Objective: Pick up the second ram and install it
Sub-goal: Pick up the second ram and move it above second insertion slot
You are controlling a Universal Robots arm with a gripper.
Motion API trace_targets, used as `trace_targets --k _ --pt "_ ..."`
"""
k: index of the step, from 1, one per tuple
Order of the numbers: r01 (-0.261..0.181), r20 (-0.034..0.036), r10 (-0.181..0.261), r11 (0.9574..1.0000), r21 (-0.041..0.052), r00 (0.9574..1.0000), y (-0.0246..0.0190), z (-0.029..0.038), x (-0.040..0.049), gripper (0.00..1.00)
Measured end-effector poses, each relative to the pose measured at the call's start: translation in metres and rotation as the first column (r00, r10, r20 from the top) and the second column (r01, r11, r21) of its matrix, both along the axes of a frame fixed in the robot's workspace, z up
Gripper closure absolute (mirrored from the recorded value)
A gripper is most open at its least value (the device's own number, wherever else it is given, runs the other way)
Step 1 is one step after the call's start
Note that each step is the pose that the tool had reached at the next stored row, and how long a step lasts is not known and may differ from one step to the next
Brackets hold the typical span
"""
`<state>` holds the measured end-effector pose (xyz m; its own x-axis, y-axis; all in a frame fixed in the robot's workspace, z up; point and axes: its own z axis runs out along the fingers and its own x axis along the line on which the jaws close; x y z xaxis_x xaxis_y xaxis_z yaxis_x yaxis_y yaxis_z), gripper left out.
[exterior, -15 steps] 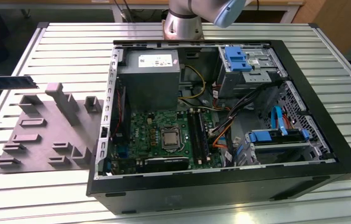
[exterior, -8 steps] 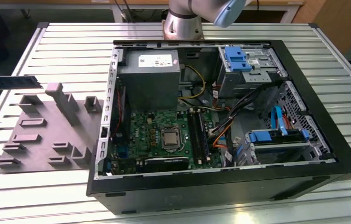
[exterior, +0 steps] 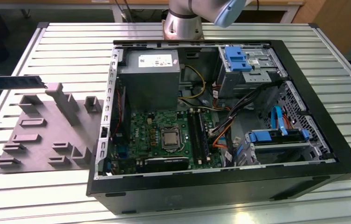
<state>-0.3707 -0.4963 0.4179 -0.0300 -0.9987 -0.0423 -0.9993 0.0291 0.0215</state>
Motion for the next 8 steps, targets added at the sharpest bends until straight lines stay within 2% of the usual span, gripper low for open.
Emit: trace_targets --k 8 --pt "0.0 0.0 0.0 1.0 0.0 1.0 0.0 0.0 0.0068 0.89"
